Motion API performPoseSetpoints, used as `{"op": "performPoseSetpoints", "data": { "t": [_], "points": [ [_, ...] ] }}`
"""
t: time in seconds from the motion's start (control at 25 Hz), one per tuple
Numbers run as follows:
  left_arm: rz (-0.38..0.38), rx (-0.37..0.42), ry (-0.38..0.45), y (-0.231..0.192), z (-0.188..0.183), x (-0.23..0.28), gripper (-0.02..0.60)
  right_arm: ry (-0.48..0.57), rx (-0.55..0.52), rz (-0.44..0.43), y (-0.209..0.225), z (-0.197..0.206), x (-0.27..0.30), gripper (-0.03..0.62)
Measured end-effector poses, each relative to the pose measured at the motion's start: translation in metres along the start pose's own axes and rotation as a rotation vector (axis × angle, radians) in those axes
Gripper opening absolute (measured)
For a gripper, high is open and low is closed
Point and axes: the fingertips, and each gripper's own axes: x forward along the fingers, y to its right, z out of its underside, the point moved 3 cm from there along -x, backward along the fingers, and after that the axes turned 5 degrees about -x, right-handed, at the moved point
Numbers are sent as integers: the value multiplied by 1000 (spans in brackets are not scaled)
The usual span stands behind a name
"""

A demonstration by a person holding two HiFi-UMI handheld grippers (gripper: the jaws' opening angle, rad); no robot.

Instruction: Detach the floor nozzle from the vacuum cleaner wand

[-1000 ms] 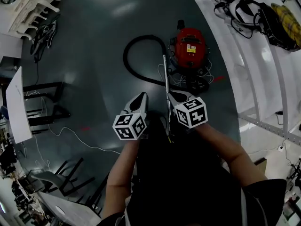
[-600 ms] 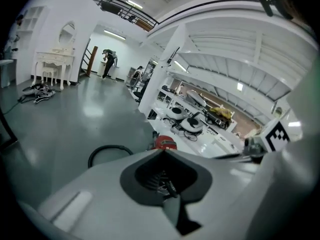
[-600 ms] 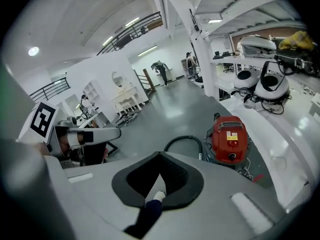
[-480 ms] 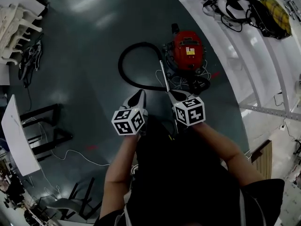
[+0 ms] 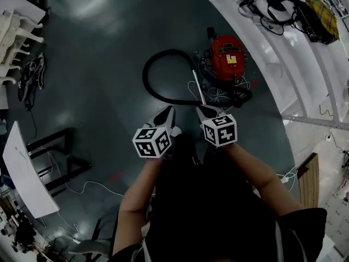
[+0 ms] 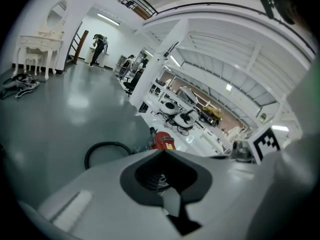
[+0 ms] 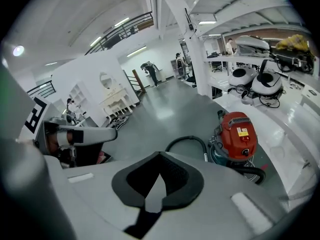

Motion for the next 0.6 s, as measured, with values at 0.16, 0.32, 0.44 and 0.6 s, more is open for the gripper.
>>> {"op": "performPoseSetpoints", "data": {
  "t": [0.16, 0.32, 0.44, 0.6],
  "points": [
    [28, 50, -48, -29, 0, -14, 8, 6, 47, 45, -19, 3, 22, -6],
    [22, 20, -82, -59, 8, -14, 8, -10, 77, 77, -29, 12, 34, -6],
    [20, 13, -109, -72, 16, -7, 8, -24, 72, 90, -28, 20, 37, -6],
    [27, 7, -120, -83, 21, 3, 8, -33, 66, 120, -16, 28, 42, -6]
  ]
}}
